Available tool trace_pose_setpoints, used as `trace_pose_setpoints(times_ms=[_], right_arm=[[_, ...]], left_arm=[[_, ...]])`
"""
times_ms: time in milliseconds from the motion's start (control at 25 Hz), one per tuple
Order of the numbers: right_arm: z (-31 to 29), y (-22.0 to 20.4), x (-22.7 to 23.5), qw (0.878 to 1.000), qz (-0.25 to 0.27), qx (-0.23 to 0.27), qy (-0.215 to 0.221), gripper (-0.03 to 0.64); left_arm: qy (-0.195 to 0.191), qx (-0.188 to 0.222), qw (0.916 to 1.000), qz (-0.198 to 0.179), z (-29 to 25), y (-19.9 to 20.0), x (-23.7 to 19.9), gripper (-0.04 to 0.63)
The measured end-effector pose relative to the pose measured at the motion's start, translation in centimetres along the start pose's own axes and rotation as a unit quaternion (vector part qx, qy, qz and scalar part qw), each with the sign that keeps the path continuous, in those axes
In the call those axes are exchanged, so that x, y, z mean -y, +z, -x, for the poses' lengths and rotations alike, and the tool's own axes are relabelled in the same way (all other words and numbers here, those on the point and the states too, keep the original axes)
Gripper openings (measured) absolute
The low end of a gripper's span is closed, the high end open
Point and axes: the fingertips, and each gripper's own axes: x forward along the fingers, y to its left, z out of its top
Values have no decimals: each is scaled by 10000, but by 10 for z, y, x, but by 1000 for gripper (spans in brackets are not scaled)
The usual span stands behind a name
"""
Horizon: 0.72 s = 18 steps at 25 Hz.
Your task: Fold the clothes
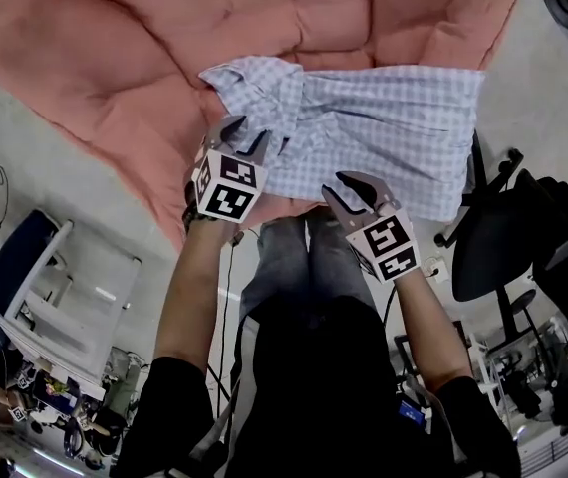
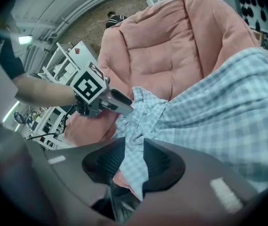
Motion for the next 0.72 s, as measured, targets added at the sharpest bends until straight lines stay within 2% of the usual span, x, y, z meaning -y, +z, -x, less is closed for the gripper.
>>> trace_pose_setpoints(times_ms=[120, 240, 320, 360, 480, 640, 720], right_arm=[[4, -5, 6, 9999, -101, 74, 57, 126], [4, -13, 11, 9997, -218, 89, 74, 126], [4, -18, 14, 9995, -299, 81, 51, 122], [4, -21, 14, 9994, -338, 76, 46, 117], [5, -28, 19, 9992, -381, 50, 54, 106], [2, -26, 22, 9994, -335, 51, 67, 97], [1, -20, 18, 9996, -270, 72, 76, 91]], left_arm=[[54, -193, 9996, -193, -18, -2, 1, 198], [43, -540, 9979, -345, -35, -13, 1, 263], [122, -735, 9964, -400, -39, -21, -3, 262], [185, -807, 9957, -408, -39, -24, -5, 243], [277, -847, 9958, -206, -39, -24, -10, 32], [146, -323, 9984, 434, -18, -2, -16, 24], [151, -74, 9979, 629, 6, 5, -18, 23]])
